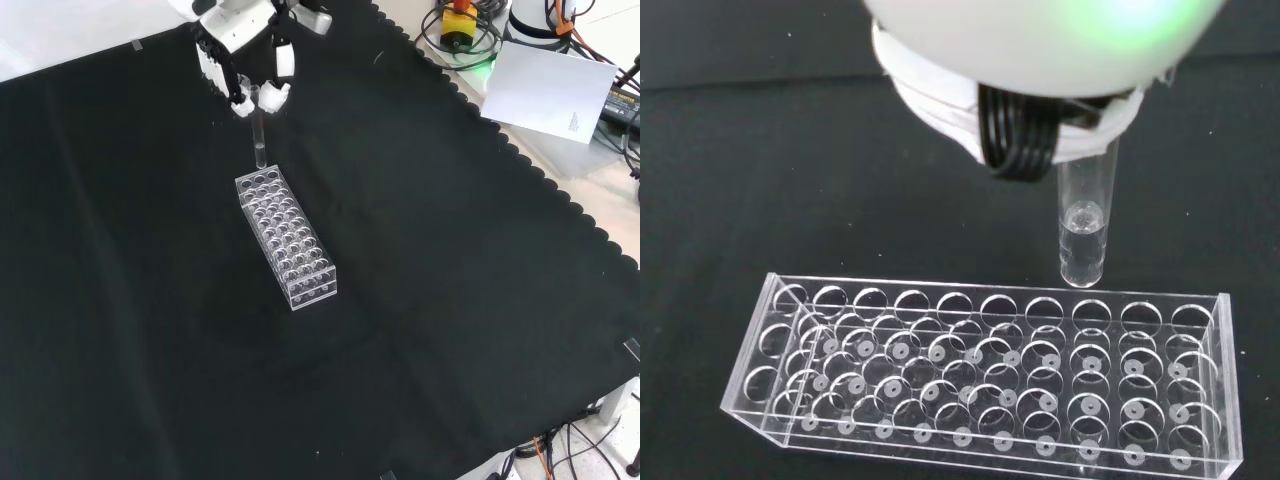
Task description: Shake the test tube.
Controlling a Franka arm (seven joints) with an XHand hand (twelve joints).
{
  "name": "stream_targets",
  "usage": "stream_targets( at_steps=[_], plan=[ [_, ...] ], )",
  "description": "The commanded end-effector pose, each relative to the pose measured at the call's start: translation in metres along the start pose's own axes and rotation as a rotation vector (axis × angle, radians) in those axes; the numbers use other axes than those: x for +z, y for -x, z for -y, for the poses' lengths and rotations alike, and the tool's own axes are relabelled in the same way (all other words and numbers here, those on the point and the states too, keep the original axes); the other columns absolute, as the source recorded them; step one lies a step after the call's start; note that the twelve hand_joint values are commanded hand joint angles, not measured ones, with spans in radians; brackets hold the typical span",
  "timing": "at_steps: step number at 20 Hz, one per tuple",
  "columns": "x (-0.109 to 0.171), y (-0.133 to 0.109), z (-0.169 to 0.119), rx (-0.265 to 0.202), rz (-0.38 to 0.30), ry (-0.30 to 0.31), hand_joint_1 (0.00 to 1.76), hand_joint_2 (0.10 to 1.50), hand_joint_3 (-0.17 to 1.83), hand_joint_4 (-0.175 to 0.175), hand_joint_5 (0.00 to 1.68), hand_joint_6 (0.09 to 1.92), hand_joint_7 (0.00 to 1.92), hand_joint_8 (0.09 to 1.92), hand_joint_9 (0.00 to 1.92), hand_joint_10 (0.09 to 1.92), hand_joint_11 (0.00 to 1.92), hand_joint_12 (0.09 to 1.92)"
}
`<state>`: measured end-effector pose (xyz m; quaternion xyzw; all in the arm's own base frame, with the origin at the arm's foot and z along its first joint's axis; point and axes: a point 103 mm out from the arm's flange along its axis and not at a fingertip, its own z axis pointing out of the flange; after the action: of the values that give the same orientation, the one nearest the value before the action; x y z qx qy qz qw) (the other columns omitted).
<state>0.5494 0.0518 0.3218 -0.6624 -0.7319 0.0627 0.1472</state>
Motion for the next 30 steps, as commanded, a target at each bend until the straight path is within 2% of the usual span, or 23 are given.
stream_targets(
  at_steps=[1,9,17,21,23,25,30],
  plan=[
    [-0.008,-0.003,0.006,-0.012,0.002,0.008,1.45,0.52,0.84,-0.175,1.36,0.22,1.45,0.48,1.34,0.96,1.18,0.98],
    [-0.006,-0.013,0.009,-0.026,0.004,0.007,1.45,0.52,0.84,-0.175,1.37,0.21,1.45,0.47,1.34,0.96,1.18,0.98],
    [-0.009,-0.067,0.004,-0.125,-0.018,0.022,1.45,0.52,0.84,-0.175,1.37,0.2,1.46,0.47,1.34,0.96,1.18,0.98],
    [-0.009,-0.077,0.003,-0.141,-0.013,0.024,1.45,0.51,0.84,-0.175,1.37,0.2,1.45,0.47,1.34,0.96,1.18,0.98],
    [-0.007,-0.072,0.002,-0.122,-0.005,0.022,1.45,0.51,0.84,-0.175,1.37,0.2,1.45,0.47,1.34,0.96,1.18,0.98],
    [-0.005,-0.059,0.002,-0.083,0.004,0.017,1.45,0.51,0.84,-0.175,1.38,0.2,1.46,0.47,1.34,0.96,1.18,0.98],
    [-0.003,0.002,0.009,0.082,0.02,0.016,1.45,0.51,0.84,-0.175,1.38,0.19,1.46,0.47,1.34,0.95,1.18,0.98]
  ],
)
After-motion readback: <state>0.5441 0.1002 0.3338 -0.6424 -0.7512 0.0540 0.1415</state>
